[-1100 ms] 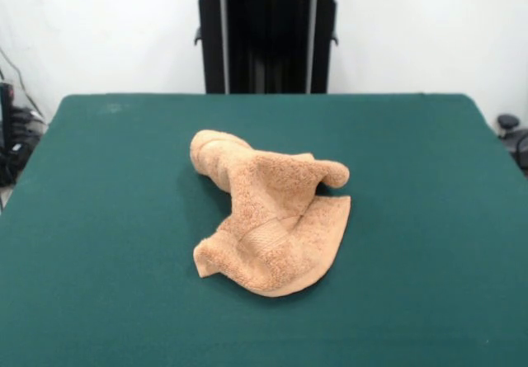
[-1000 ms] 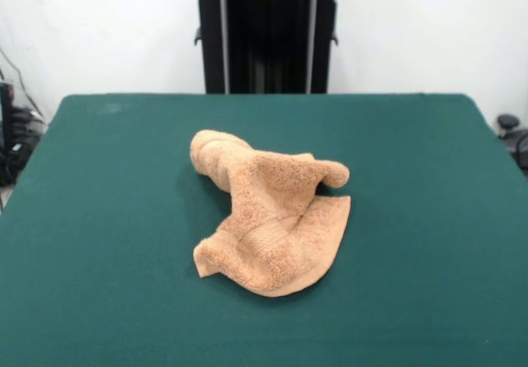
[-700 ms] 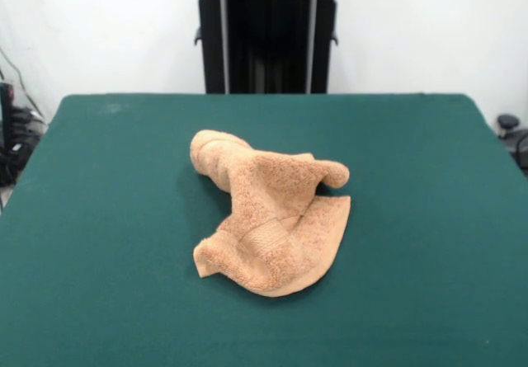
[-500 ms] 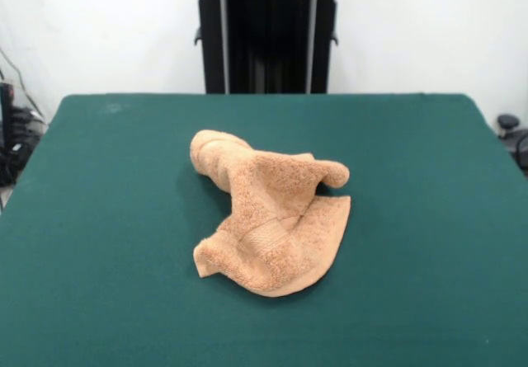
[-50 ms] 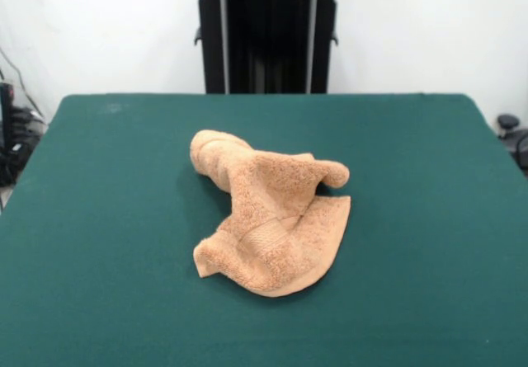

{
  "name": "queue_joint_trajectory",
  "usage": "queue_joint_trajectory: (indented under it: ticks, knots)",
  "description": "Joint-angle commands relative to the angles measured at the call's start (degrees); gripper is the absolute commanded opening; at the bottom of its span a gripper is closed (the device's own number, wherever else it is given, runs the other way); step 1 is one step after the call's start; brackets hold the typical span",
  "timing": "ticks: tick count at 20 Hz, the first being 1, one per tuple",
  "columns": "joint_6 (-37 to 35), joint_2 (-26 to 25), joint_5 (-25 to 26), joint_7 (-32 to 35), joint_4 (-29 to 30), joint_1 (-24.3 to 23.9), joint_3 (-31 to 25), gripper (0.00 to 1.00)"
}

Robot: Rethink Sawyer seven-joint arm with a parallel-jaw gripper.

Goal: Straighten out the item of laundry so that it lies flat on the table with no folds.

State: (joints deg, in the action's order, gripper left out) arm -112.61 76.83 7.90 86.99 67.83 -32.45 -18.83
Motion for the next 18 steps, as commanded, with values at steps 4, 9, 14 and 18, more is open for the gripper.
queue_joint_trajectory:
  ticks: [4,9,14,18]
  knots:
    - [-3.6,-0.2,-2.4,-9.8,8.5,1.3,-3.2,1.0]
    - [-3.8,4.9,-3.0,-10.4,12.0,0.7,0.3,1.0]
    - [-0.6,0.2,-4.7,-11.2,8.5,-1.1,-2.8,1.0]
    - [-1.6,-1.4,-3.9,-9.8,7.2,-0.7,-4.3,1.0]
